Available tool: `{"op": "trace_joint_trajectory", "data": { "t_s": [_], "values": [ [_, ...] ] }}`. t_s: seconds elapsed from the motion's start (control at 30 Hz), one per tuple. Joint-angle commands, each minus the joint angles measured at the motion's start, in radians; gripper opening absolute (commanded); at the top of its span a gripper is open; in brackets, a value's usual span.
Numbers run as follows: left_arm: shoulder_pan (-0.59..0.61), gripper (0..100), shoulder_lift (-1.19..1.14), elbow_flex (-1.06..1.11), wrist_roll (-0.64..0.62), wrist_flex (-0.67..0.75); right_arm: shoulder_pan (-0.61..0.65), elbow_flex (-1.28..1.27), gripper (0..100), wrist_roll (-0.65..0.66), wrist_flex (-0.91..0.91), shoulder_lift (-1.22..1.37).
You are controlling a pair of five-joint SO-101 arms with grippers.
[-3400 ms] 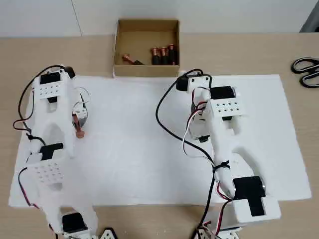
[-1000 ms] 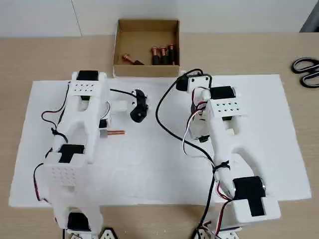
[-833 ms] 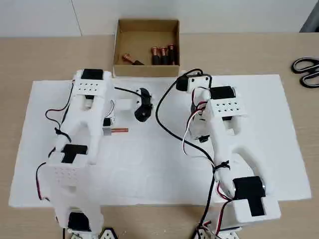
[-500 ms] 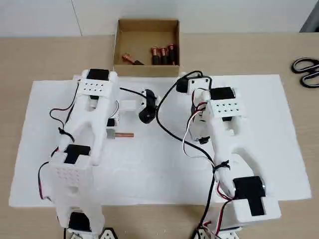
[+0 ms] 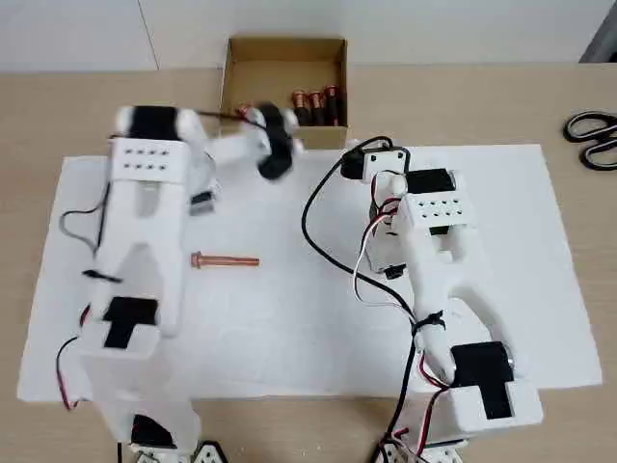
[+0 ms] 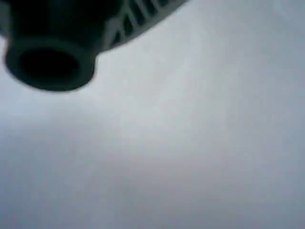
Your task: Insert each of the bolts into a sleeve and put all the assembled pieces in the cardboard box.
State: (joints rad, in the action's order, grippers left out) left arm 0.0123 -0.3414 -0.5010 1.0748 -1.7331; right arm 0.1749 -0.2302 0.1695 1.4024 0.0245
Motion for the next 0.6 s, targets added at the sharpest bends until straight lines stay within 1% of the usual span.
{"op": "trace_joint_trajectory", "data": {
  "t_s": [0.0, 0.13, 0.27, 0.33, 0.4, 0.47, 0.57],
  "values": [
    [0.021, 10, 0.140, -0.047, -0.173, -0.018, -0.008, 0.008, 0.6, 0.003, -0.008, -0.056],
    [0.041, 10, 0.354, -0.047, -0.345, -0.020, -0.008, 0.028, 0.5, 0.002, -0.004, -0.058],
    [0.040, 10, 0.600, 0.010, -0.414, -0.021, -0.010, 0.043, 0.5, 0.002, 0.002, -0.058],
    [0.046, 10, 0.736, 0.091, -0.503, -0.021, -0.010, 0.043, 0.5, 0.002, 0.002, -0.059],
    [0.081, 11, 0.867, 0.191, -0.589, -0.021, -0.010, 0.043, 0.5, 0.002, 0.002, -0.059],
    [0.121, 11, 0.977, 0.323, -0.603, -0.021, -0.010, 0.043, 0.5, 0.002, 0.008, -0.059],
    [0.149, 11, 1.129, 0.516, -0.608, -0.021, -0.010, 0.058, 0.5, 0.002, 0.053, -0.087]
  ]
}}
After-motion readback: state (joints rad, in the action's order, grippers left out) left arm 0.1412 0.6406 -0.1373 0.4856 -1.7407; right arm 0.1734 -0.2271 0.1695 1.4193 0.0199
